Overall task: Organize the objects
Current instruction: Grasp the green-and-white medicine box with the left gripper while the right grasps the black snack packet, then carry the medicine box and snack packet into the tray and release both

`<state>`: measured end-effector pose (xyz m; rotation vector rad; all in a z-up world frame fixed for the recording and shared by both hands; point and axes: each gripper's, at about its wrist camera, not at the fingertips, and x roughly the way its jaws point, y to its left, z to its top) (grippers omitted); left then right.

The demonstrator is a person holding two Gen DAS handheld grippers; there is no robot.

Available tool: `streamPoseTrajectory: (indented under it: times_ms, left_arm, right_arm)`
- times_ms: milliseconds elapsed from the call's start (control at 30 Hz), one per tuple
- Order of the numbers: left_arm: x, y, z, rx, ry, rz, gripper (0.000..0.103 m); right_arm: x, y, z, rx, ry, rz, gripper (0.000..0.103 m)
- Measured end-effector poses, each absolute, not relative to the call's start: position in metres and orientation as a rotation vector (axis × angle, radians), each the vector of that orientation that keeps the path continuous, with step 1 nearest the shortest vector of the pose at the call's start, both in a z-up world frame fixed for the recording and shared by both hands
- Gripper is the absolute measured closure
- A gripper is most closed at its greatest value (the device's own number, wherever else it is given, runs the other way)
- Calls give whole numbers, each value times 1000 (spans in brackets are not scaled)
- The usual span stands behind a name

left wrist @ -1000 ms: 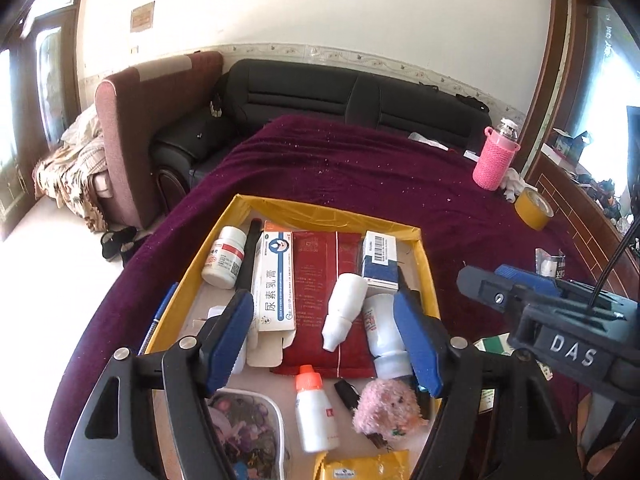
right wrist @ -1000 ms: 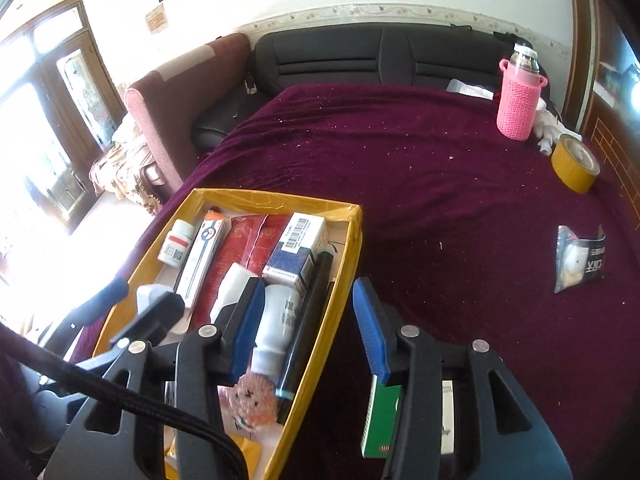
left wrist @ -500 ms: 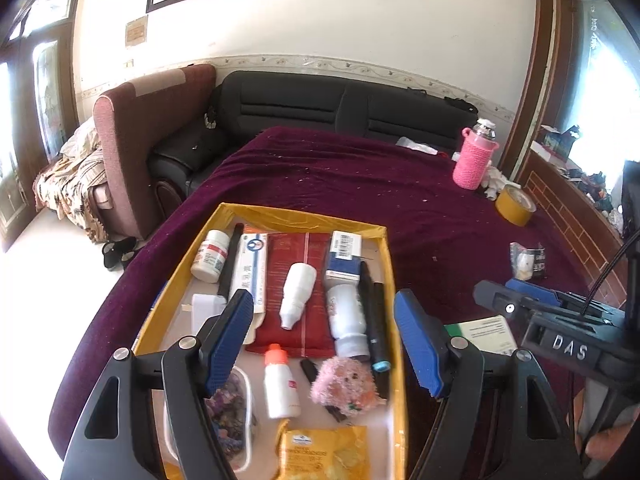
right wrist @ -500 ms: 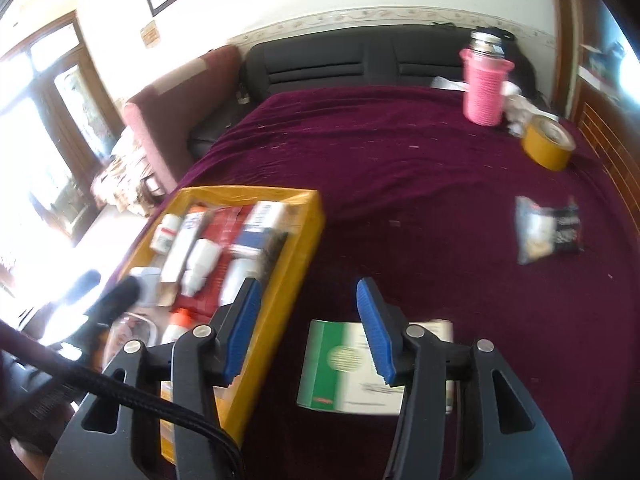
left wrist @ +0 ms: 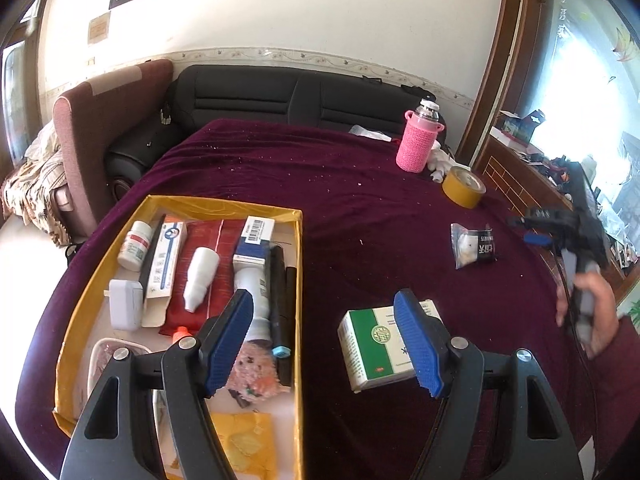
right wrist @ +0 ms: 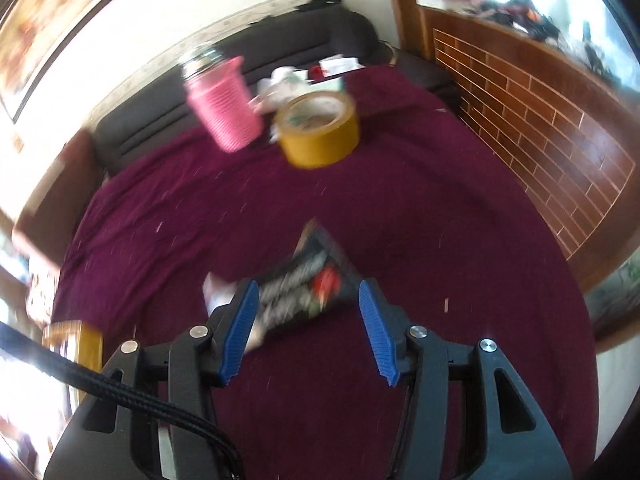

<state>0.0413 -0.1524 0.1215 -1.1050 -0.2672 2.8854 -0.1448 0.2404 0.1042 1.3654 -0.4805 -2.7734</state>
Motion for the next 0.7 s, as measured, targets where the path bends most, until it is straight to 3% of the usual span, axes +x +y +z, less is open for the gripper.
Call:
streamPoseTrajectory:
  times_ms: [200,300,500,600,700]
  left_arm:
    - [41,-147,115,-1140,-250,2880,36]
    - [39,-147,110,-1146,-236,2865,36]
    - [33,-137,106,-1107,-160,2793,36]
    - [29,-120,102,-1092,-70,2708,36]
    - [28,-96,100,-1051,145,2618,36]
  right_arm:
    - [-220,240,76,1525,-516,-2620,52]
    - [-218,232,50,1625,-569,-2386,51]
    - [-132,196,37,1651,-435,-1882,51]
    - [-95,205,52,1612,-370,-1992,51]
    - [-73,221,59,1591,-414,-2083,50]
